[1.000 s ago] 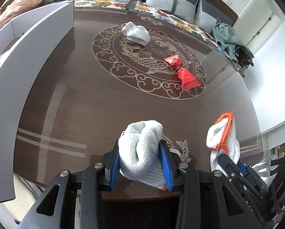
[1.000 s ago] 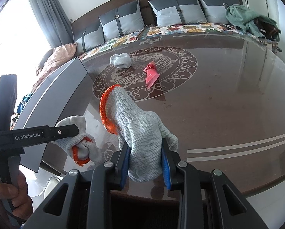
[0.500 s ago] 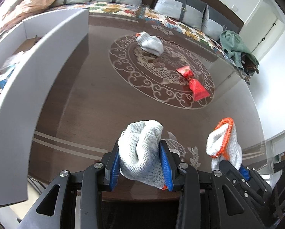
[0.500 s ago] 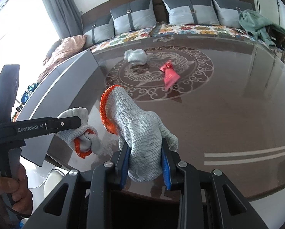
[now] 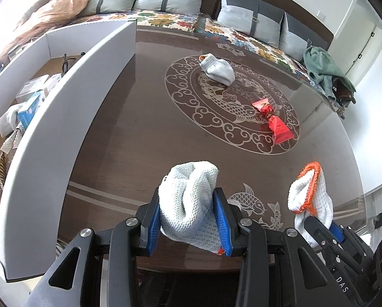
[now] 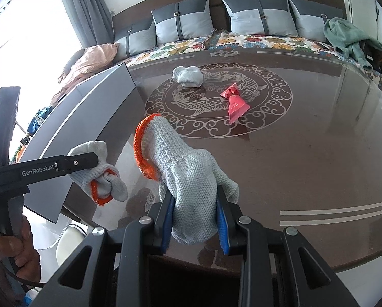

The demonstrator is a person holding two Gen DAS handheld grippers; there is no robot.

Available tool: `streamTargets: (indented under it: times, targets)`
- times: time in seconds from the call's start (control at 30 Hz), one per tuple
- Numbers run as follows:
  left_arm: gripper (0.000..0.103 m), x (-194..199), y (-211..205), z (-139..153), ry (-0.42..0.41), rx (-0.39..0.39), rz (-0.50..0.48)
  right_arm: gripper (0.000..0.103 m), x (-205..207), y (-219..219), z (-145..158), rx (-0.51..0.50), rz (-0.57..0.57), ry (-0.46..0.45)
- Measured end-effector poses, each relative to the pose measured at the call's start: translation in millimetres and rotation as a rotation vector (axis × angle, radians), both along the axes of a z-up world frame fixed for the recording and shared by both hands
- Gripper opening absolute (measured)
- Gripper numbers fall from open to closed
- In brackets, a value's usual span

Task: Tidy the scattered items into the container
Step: 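Carry both held gloves toward the white cardboard box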

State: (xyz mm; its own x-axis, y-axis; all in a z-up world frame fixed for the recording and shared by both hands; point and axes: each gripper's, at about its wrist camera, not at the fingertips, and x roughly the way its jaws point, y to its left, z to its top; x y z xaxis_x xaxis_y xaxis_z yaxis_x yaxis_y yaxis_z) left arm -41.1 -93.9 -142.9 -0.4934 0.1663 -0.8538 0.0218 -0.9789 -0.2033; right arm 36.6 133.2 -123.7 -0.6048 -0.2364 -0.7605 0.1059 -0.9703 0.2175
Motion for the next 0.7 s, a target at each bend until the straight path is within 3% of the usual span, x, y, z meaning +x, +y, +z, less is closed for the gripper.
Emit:
streamTargets:
  times: [0.23,0.7]
  targets:
    - [0.038,0,-7,5,0.013,-0.012,0.009,0.030,-3,-8,-3,0.014,0.018,-0.012]
    - [0.038,5,-29,26,0.013,0.074,0.020,0.029,-17,-40,-7,0.052,0.102,-0.020]
